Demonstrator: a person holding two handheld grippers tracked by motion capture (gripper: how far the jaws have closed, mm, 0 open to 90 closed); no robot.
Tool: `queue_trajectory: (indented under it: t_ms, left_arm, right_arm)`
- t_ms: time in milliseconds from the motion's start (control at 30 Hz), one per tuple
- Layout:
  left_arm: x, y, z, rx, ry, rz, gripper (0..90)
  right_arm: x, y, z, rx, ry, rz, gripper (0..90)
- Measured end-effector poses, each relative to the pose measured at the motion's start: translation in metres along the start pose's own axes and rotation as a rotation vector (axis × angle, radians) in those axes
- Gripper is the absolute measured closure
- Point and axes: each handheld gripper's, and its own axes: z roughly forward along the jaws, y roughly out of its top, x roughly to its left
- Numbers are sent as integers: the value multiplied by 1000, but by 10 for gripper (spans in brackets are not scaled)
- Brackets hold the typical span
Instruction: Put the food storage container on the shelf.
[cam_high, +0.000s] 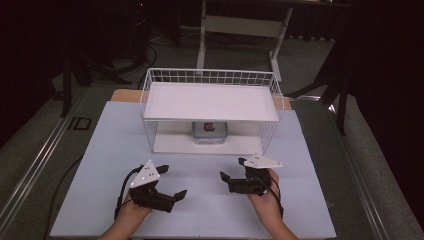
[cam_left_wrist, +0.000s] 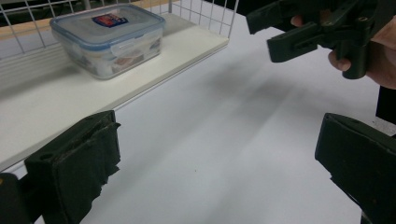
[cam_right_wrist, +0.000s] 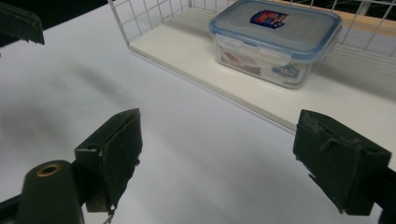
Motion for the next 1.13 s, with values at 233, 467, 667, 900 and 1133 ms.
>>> queue_trajectory:
  t_ms: [233, 467, 667, 900, 1133]
  left_arm:
    - [1, -11, -6, 9, 10, -10, 9]
    - [8, -18, -5, 14, 25, -25, 9]
    - [11, -23, -2, 14, 30, -40, 9]
    - [10, -23, -2, -6, 26, -43, 9]
    - [11, -24, -1, -2, 23, -46, 9]
  right_arm:
    - [-3, -8, -13, -8, 18, -3, 156]
    - [-6, -18, -21, -8, 5, -11, 156]
    - [-13, -26, -25, -21, -25, -11, 155]
    - [-26, -37, -32, -13, -39, 17, 155]
    - [-31, -38, -32, -21, -46, 23, 155]
